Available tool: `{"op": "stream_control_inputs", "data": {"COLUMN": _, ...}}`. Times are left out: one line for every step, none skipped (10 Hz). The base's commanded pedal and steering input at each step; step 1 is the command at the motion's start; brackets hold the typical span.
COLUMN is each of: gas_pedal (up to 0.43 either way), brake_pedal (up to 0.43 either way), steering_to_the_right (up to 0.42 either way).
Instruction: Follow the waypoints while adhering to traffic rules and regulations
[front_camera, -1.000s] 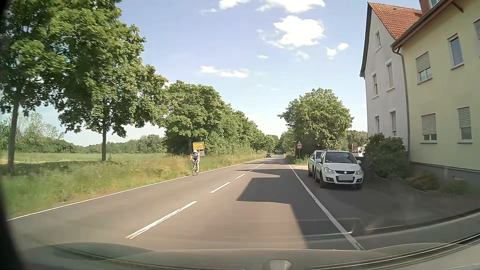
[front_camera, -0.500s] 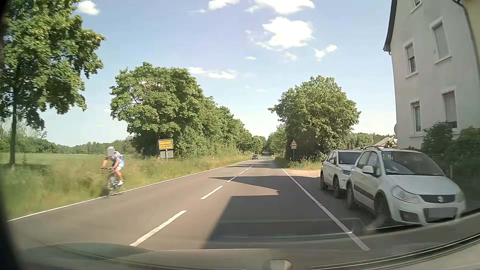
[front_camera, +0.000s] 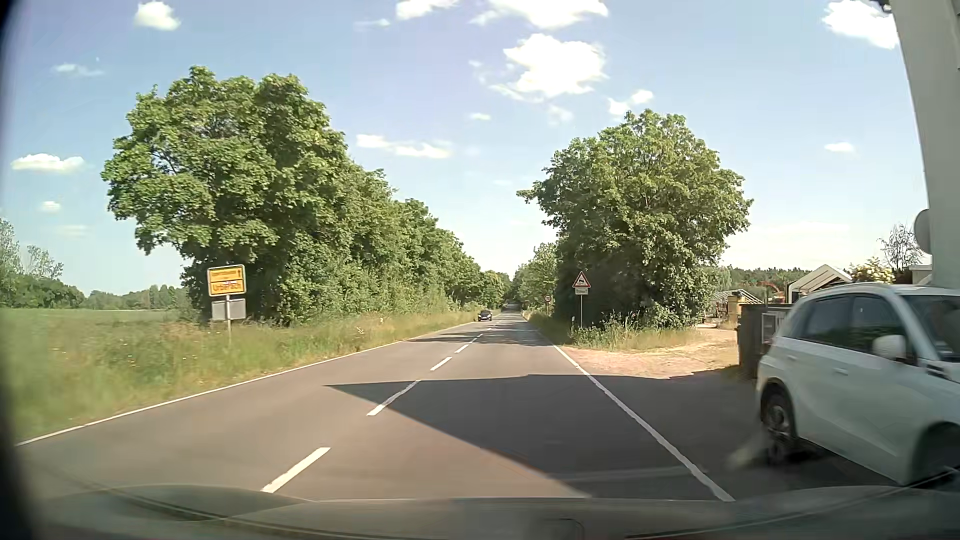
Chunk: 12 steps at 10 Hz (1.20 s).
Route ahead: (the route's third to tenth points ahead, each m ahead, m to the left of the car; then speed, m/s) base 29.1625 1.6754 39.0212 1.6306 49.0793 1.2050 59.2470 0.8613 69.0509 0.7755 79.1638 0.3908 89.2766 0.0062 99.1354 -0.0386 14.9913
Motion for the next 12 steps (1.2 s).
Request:
{"op": "stream_control_inputs", "data": {"gas_pedal": 0.130, "brake_pedal": 0.030, "steering_to_the_right": 0.007}}
{"op": "stream_control_inputs", "data": {"gas_pedal": 0.130, "brake_pedal": 0.030, "steering_to_the_right": 0.002}}
{"op": "stream_control_inputs", "data": {"gas_pedal": 0.138, "brake_pedal": 0.030, "steering_to_the_right": -0.002}}
{"op": "stream_control_inputs", "data": {"gas_pedal": 0.138, "brake_pedal": 0.030, "steering_to_the_right": -0.003}}
{"op": "stream_control_inputs", "data": {"gas_pedal": 0.138, "brake_pedal": 0.030, "steering_to_the_right": -0.003}}
{"op": "stream_control_inputs", "data": {"gas_pedal": 0.138, "brake_pedal": 0.030, "steering_to_the_right": -0.003}}
{"op": "stream_control_inputs", "data": {"gas_pedal": 0.138, "brake_pedal": 0.030, "steering_to_the_right": -0.002}}
{"op": "stream_control_inputs", "data": {"gas_pedal": 0.138, "brake_pedal": 0.030, "steering_to_the_right": -0.002}}
{"op": "stream_control_inputs", "data": {"gas_pedal": 0.138, "brake_pedal": 0.030, "steering_to_the_right": -0.001}}
{"op": "stream_control_inputs", "data": {"gas_pedal": 0.138, "brake_pedal": 0.030, "steering_to_the_right": -0.001}}
{"op": "stream_control_inputs", "data": {"gas_pedal": 0.138, "brake_pedal": 0.030, "steering_to_the_right": -0.001}}
{"op": "stream_control_inputs", "data": {"gas_pedal": 0.150, "brake_pedal": 0.030, "steering_to_the_right": -0.001}}
